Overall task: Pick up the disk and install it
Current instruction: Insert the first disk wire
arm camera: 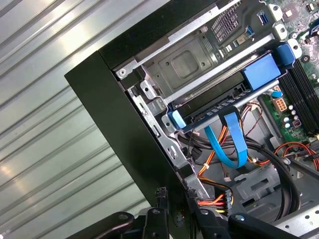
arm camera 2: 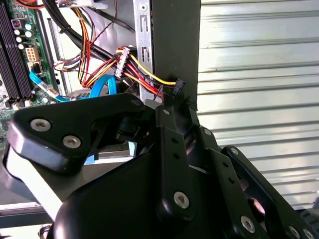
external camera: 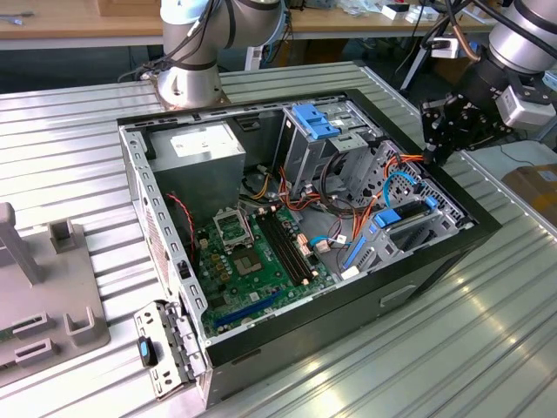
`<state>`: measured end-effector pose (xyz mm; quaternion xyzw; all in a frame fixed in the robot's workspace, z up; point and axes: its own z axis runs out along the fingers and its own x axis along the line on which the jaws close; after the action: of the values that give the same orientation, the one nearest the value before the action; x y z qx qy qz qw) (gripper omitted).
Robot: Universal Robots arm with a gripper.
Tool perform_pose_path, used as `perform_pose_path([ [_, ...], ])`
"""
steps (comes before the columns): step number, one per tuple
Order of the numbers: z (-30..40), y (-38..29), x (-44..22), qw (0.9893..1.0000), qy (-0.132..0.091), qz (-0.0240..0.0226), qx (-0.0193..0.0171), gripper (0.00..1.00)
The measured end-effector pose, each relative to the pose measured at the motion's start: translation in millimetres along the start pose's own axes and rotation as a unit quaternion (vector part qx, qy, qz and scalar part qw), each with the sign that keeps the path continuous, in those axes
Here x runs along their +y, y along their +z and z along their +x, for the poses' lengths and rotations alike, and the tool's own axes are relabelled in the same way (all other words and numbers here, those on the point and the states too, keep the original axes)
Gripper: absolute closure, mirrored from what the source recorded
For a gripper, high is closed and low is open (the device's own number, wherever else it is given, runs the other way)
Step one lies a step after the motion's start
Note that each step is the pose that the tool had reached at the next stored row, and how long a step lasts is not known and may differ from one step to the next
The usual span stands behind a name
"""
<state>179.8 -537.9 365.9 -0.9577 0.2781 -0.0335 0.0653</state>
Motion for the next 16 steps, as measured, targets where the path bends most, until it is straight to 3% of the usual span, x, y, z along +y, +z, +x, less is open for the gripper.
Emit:
perform_pose_path([
  [3, 0.4, -0.1, 0.7, 1.0, 0.0, 0.0054, -0.0034, 0.73],
  [12, 1.1, -0.3, 1.9, 1.0, 0.0, 0.0056, -0.0035, 0.75],
  [13, 1.1, -0.3, 1.9, 1.0, 0.0, 0.0056, -0.0036, 0.82],
  [16, 1.2, -0.3, 2.1, 1.0, 0.0, 0.0056, -0.0035, 0.84],
])
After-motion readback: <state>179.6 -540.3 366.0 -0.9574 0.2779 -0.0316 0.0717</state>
